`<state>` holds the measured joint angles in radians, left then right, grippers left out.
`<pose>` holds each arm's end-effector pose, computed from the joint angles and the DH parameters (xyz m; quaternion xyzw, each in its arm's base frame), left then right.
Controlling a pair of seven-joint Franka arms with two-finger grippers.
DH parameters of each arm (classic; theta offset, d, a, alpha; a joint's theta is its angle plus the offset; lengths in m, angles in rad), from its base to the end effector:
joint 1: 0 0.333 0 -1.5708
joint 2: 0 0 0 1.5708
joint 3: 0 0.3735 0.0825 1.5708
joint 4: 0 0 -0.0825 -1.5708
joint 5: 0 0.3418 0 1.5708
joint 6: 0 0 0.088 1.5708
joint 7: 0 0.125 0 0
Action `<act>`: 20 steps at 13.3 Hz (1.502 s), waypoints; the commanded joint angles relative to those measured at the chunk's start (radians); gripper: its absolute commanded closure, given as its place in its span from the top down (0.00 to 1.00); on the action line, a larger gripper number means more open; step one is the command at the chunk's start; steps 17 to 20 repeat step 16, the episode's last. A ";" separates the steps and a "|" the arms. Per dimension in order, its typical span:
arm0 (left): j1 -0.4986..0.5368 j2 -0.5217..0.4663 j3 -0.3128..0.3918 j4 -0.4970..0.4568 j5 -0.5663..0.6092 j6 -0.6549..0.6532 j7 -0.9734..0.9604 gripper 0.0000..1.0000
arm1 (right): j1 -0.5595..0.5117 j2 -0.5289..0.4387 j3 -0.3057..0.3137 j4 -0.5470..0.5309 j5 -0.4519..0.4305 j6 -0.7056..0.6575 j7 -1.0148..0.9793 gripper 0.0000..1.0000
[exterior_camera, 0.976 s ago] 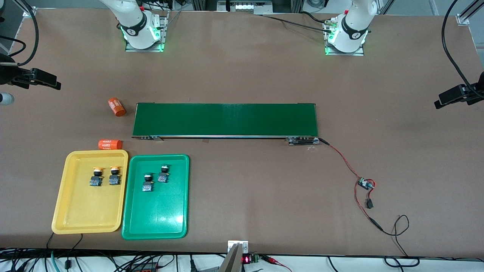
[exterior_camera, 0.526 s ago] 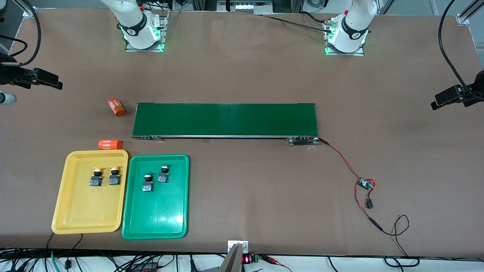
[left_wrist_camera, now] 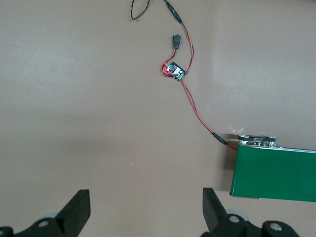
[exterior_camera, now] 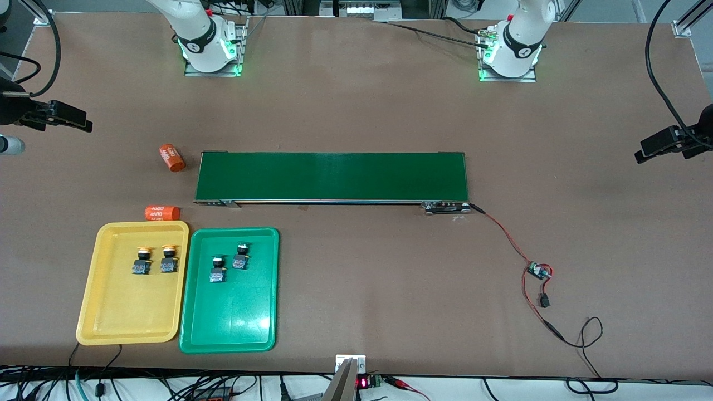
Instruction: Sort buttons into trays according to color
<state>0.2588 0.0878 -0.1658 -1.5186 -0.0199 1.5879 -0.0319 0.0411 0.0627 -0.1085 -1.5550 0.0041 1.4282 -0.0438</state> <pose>0.5422 0.0529 0.6422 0.9978 0.0629 -0.0081 0.0174 0.5128 -0.0319 0.6278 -0.9955 0.0119 0.0944 0.0039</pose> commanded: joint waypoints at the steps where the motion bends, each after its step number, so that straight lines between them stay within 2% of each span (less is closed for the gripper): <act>1: -0.088 -0.020 0.072 -0.017 0.015 0.014 0.006 1.00 | 0.011 -0.006 -0.005 -0.003 -0.009 -0.012 0.007 1.00; 3: -0.134 -0.020 0.117 -0.017 0.015 0.015 0.006 1.00 | 0.011 -0.006 -0.005 -0.003 -0.009 -0.008 0.007 1.00; 7: -0.128 -0.017 0.115 -0.012 0.015 0.015 0.006 1.00 | 0.055 -0.001 -0.005 -0.002 0.004 0.000 0.024 1.00; 20: -0.113 -0.016 0.117 -0.017 0.015 0.044 0.006 1.00 | 0.051 0.000 -0.007 -0.002 0.005 0.001 0.025 1.00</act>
